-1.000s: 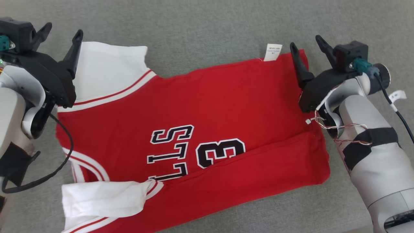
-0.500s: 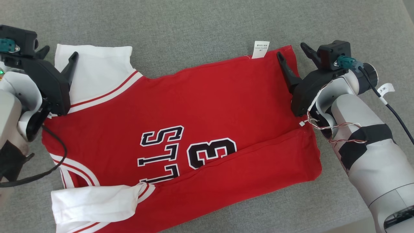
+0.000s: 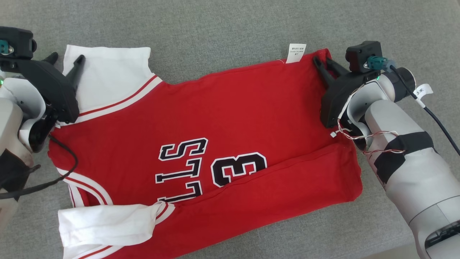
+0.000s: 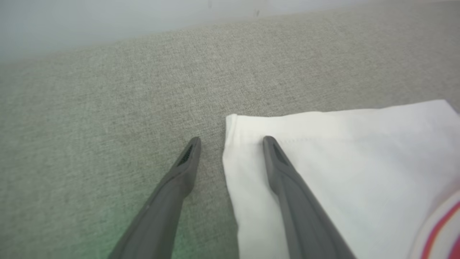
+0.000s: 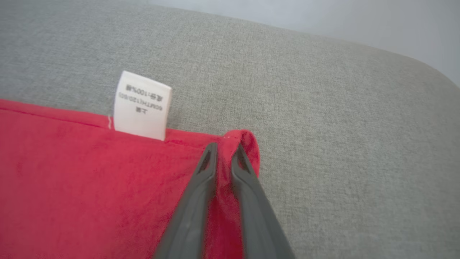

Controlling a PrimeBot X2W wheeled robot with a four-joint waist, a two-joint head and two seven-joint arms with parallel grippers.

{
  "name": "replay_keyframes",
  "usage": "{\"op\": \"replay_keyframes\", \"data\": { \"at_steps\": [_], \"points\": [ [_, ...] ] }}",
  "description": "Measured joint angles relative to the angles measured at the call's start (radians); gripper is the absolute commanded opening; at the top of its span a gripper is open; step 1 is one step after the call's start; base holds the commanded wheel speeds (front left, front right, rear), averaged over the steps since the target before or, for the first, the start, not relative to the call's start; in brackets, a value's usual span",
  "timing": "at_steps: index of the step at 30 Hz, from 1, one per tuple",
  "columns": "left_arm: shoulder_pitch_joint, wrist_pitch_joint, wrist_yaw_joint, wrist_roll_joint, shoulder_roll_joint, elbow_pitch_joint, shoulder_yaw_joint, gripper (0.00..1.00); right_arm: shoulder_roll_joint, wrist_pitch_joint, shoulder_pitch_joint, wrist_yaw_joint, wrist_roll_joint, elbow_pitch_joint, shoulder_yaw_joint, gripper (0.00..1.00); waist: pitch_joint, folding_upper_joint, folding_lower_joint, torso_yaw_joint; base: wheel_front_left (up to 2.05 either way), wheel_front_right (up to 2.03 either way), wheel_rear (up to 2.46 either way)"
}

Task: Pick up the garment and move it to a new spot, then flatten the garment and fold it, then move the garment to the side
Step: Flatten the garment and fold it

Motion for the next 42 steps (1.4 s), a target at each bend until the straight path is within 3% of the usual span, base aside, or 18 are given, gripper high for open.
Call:
{"op": "replay_keyframes", "data": {
  "at_steps": [1, 2, 11, 23, 31, 37, 42],
  "points": [
    [-0.002, 0.000, 0.000, -0.001, -0.001, 0.004, -0.002, 0.12, 0.003, 0.002, -0.006, 0.000, 0.003, 0.007, 0.002, 0.00, 0.002, 0.0000, 0.0000, -0.001, 0.00, 0.00, 0.00],
    [-0.007, 0.001, 0.000, -0.002, 0.000, 0.006, -0.006, 0.00, 0.006, 0.001, -0.012, 0.000, 0.006, 0.014, 0.002, 0.00, 0.004, 0.0000, 0.0000, -0.002, 0.00, 0.00, 0.00],
    [-0.011, -0.109, 0.000, -0.044, -0.020, -0.008, -0.025, 0.00, -0.004, -0.111, -0.018, 0.000, 0.010, 0.056, -0.001, 0.00, -0.030, 0.0000, 0.0000, 0.019, 0.00, 0.00, 0.00],
    [0.175, -0.336, 0.001, -0.083, 0.008, -0.202, -0.044, 0.00, -0.081, -0.234, 0.200, 0.000, 0.088, -0.018, -0.020, 0.00, -0.155, -0.0001, -0.0001, 0.062, 0.00, 0.00, 0.00],
    [0.507, -0.426, 0.151, -0.110, 0.082, -0.577, 0.007, 0.00, -0.119, -0.259, 0.407, 0.000, 0.132, -0.153, -0.127, 0.00, -0.229, -0.0002, -0.0002, 0.126, 0.00, 0.00, 0.00],
    [0.698, -0.434, 0.239, -0.085, 0.067, -0.766, 0.029, 0.00, -0.126, -0.263, 0.535, 0.000, 0.133, -0.210, -0.232, 0.00, -0.255, -0.0002, -0.0001, 0.175, 0.00, 0.00, 0.00],
    [0.812, -0.434, 0.271, -0.046, 0.027, -0.850, 0.099, 0.00, -0.122, -0.263, 0.623, 0.000, 0.137, -0.286, -0.328, 0.00, -0.277, -0.0002, -0.0001, 0.203, 0.00, 0.00, 0.00]
  ]
}}
